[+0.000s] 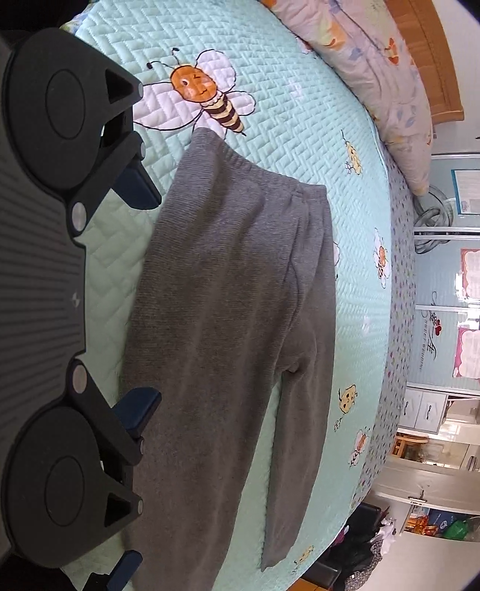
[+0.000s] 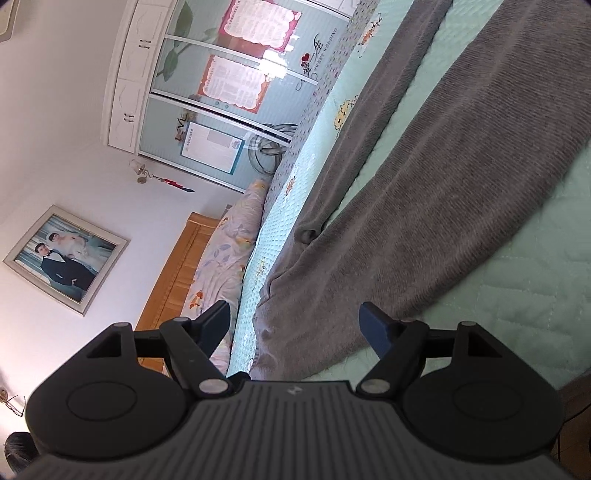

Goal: Fold clothes

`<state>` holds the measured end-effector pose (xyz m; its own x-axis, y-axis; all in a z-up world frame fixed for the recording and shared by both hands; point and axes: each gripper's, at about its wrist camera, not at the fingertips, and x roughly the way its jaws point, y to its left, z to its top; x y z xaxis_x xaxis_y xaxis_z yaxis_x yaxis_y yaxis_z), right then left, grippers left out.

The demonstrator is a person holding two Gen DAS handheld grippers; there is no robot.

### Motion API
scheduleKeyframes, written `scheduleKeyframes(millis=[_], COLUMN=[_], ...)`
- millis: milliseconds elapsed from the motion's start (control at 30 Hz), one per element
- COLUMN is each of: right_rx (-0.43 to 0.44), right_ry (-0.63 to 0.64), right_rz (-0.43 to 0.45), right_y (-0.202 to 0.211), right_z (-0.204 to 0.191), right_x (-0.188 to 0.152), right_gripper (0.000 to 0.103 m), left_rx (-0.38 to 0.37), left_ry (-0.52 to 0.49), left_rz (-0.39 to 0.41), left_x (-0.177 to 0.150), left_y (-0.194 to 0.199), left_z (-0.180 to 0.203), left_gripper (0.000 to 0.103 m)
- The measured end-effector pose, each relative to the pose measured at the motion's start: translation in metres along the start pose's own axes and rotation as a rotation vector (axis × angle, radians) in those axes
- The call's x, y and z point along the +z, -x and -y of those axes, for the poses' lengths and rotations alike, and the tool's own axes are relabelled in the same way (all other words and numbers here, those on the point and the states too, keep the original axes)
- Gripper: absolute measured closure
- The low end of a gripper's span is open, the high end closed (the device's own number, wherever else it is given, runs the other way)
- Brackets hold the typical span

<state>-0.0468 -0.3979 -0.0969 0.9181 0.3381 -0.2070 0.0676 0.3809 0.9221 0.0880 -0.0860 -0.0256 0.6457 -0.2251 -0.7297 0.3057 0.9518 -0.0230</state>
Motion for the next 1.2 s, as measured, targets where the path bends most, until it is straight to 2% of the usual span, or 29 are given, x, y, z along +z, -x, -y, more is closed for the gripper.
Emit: scheduleKeyframes(millis=[433,1200], right_rx=[-0.008,-0.048], right_ry=[0.01,-0.006], right_rz=[-0.031,-0.073], right_y=[-0.009,-0.005], right_z=[0.001,0.006], right_x=[0.004,-0.003], right_gripper=[0.024,0.024], left_rx=[0.018,0.008], left_ry=[-0.031,-0.011], left_rz=[0.035,0.007], left_x=[0.017,0.016], left_y=[0.014,0.0], left_z=[0.014,0.006], left_gripper=[0.001,0.001])
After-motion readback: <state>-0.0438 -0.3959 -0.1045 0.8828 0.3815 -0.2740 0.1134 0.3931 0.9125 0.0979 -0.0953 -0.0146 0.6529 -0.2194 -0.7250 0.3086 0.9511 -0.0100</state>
